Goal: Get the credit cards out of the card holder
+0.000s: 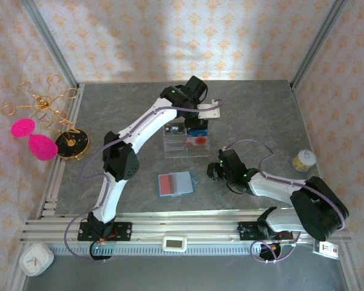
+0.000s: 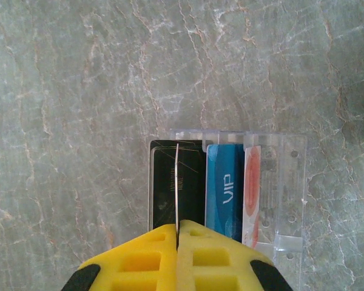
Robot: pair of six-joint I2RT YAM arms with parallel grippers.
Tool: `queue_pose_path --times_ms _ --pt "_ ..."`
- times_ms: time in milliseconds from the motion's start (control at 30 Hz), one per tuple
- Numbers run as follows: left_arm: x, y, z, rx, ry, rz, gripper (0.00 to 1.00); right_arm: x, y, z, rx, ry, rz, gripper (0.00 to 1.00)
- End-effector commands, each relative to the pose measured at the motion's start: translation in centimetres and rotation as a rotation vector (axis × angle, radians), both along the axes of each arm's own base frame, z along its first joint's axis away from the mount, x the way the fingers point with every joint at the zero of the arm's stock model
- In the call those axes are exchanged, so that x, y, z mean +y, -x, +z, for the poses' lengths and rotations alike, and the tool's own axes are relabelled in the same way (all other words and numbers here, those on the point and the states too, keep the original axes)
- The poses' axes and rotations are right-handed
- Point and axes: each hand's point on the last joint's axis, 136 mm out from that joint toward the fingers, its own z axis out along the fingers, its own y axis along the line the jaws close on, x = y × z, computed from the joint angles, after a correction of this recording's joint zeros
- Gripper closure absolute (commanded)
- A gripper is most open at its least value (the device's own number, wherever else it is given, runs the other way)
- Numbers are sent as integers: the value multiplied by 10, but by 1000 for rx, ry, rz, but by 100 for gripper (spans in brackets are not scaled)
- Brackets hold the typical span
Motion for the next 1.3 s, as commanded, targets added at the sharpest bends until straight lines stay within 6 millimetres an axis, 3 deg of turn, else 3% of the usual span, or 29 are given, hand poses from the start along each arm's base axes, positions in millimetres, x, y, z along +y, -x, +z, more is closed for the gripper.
queue_pose_path --times_ms 0,333,967,1133,1267 --pt "2 -3 -19 5 -41 -9 100 2 -6 5 -19 -11 0 66" --pt "0 -10 -21 -14 -39 11 100 5 -7 6 -19 -26 10 66" --pt "-1 -1 -36 11 -63 -5 100 6 -7 12 -29 -35 13 66" --pt "-3 -9 -33 -17 -46 31 100 5 -6 12 -30 -39 15 66" --pt "-4 -20 -23 -69 -26 78 81 6 -5 13 -34 -42 21 65"
